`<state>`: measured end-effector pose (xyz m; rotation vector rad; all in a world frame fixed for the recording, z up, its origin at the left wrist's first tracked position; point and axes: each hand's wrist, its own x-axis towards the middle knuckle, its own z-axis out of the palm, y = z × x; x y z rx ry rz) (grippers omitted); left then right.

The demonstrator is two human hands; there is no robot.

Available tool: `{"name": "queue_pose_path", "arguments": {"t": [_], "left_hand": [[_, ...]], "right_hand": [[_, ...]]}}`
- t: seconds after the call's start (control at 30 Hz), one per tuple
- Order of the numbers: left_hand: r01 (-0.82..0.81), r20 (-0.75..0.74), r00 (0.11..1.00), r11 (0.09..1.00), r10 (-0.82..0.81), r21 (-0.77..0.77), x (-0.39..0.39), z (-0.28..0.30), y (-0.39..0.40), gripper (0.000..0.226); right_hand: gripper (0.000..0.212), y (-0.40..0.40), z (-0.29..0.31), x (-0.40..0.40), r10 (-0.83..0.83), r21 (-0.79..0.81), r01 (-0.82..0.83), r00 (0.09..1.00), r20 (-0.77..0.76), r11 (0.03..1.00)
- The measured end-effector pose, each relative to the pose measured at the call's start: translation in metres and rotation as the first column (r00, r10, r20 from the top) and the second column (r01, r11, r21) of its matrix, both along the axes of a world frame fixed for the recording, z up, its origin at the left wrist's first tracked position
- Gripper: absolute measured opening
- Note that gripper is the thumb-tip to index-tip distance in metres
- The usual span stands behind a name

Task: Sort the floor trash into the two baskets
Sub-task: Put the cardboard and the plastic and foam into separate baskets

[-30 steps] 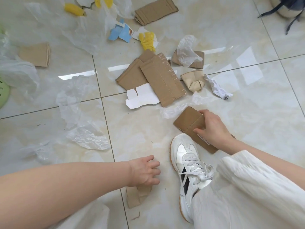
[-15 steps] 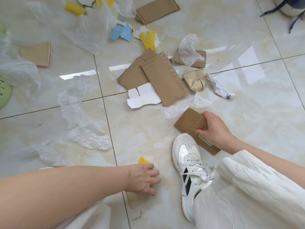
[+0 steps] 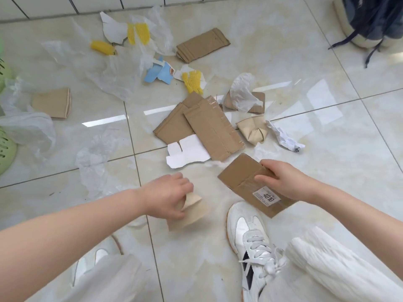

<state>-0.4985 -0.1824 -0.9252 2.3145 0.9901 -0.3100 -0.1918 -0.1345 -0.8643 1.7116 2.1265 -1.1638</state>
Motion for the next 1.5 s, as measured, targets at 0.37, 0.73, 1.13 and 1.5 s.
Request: {"name": "queue_pose_path", "arguments": {"t": [0.37,0.73,1.13,1.5], "left_hand": [[-0.749,0.164,0.412,0.435,0.896,-0.499,-0.019,0.037,0.053,0.032],[-0.819,0.048,0.424,0.405,0.905,-0.407,-0.007,0.018,0.1,0.021],[-0.704,-0.192,0.71,0.687,0.677,-0.181,0.027,-0.01,0.107,0.035],[-0.786,-0.115,0.611,0.582,0.783,-0.208,0.018,-0.007,0.116,0.024]], "right_hand": [[0.022,0.053,0.002,-0.044,-0.664,-0.414,0.521,0.619,-0.418,0.747],[0.009,0.113,-0.02,-0.073,-0.645,-0.32,0.562,0.631,-0.431,0.763],[0.051,0.114,-0.068,-0.093,-0.343,0.063,0.338,0.936,0.084,0.939],[0.042,0.1,-0.053,-0.095,-0.444,0.083,0.445,0.895,-0.036,0.892]]}}
